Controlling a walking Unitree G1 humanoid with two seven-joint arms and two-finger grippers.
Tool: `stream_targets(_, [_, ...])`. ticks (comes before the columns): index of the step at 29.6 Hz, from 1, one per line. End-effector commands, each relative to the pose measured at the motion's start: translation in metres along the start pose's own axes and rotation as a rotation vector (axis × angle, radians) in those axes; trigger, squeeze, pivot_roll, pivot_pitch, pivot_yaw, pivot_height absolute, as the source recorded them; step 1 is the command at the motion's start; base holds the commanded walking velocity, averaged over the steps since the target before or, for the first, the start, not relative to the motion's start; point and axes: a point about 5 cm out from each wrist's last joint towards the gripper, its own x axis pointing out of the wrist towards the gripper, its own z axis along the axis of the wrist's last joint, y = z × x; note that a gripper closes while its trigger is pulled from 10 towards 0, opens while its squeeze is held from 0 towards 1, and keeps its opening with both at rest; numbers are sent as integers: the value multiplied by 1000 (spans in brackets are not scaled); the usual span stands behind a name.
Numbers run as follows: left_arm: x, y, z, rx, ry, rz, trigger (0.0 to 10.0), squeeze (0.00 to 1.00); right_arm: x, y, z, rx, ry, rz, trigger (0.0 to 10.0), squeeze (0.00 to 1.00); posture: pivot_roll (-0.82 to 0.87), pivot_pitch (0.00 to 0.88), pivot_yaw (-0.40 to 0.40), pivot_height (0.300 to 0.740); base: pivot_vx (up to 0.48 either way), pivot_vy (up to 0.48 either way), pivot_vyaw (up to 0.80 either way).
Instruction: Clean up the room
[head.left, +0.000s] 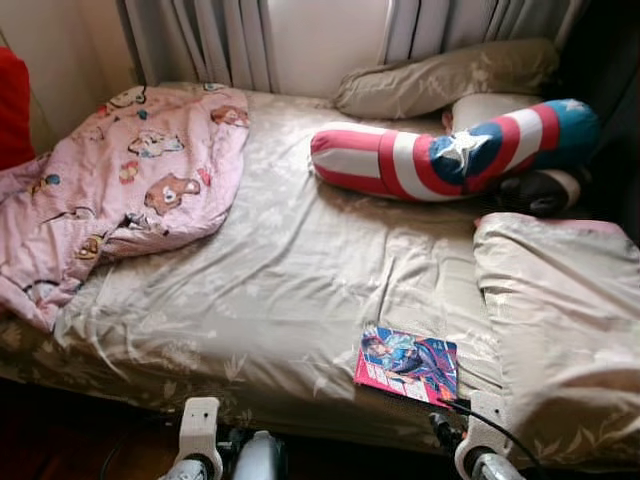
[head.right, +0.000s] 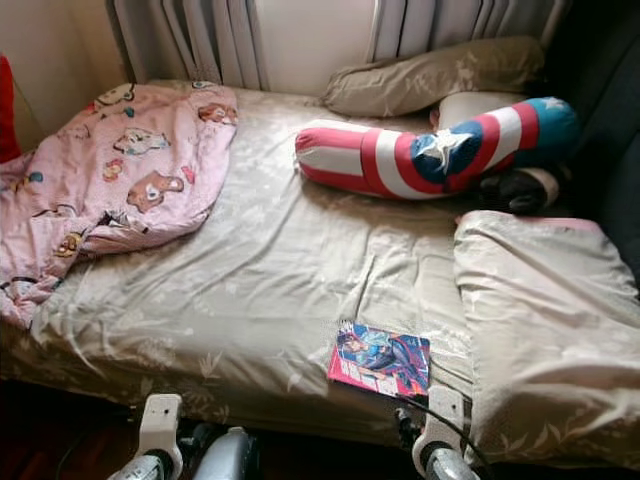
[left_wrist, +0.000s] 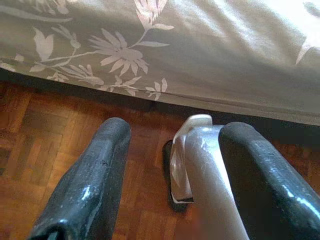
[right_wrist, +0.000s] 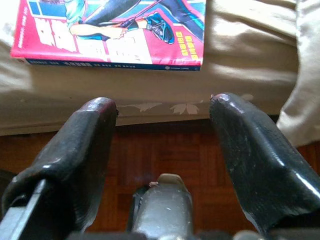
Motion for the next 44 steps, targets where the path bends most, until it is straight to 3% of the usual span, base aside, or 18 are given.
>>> stream_targets(1, [-2,2,-7,-21,32,11,10000,0,-2,-3,-8,24,29,-22,10000,0,96,0,-34,737,0,0,0])
stream_targets(12, [-12,16,-31,-63,114,71,10000,0,-9,-8,-32,1,105,-44,10000,0,91,0,-17,740,0,0,0])
stream_targets(18, [-17,12,-46,-17,174,48,10000,0,-13,-10,-42,-1,141,-38,10000,0,94,0,-12,740,0,0,0])
stream_targets(26, [-14,0,-45,-12,182,42,10000,0,-13,-6,-45,-67,149,-26,10000,0,116,0,-14,740,0,0,0])
stream_targets(28, [-11,-8,-41,-3,183,32,10000,0,-13,-5,-44,-50,131,-28,10000,0,113,0,-13,740,0,371,800])
stream_targets(44, [-14,1,-45,15,188,41,10000,0,-13,-4,-43,9,124,-43,10000,0,119,27,-13,740,0,480,129])
